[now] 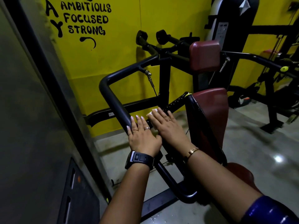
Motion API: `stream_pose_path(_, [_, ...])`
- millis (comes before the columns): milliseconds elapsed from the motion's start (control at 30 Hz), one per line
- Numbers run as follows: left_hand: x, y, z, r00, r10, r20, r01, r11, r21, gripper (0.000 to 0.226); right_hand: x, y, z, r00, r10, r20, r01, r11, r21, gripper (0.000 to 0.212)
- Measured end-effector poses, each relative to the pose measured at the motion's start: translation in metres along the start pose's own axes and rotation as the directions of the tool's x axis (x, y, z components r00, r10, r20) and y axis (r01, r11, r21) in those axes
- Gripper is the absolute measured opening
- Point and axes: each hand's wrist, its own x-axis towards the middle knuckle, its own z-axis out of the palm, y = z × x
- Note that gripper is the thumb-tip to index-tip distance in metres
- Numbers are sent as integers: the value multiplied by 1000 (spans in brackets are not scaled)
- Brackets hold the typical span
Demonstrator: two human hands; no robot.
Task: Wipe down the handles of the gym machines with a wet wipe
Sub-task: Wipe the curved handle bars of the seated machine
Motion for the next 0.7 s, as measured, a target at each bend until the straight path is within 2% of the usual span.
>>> stream_pose_path(200, [-1,0,0,1000,2,-6,-2,1000,1,88,-1,16,-11,949,310,-58,-311,950,-6,82])
stream_pose_path(300, [-1,0,0,1000,-1,-4,1,1000,14,89,5,10,-11,970,244,8,-244,970,-1,88])
stream_pose_path(400, [0,0,0,1000,-2,-6,2,1000,24,89,2,1,-5,995,101,18,-100,995,-23,79])
stream_pose_path(433, [0,1,0,1000,1,-6,0,1000,24,89,-1,1,-5,994,105,6,-105,994,-37,79])
stream_pose_path(600, [1,-1,1,1000,0,-6,0,1000,0,89,-3,17,-10,947,311,-82,-312,950,-4,85])
stream_pose_path(700, [0,-1,2,1000,1,-9,0,1000,1,88,5,13,-7,971,238,-6,-238,971,10,92])
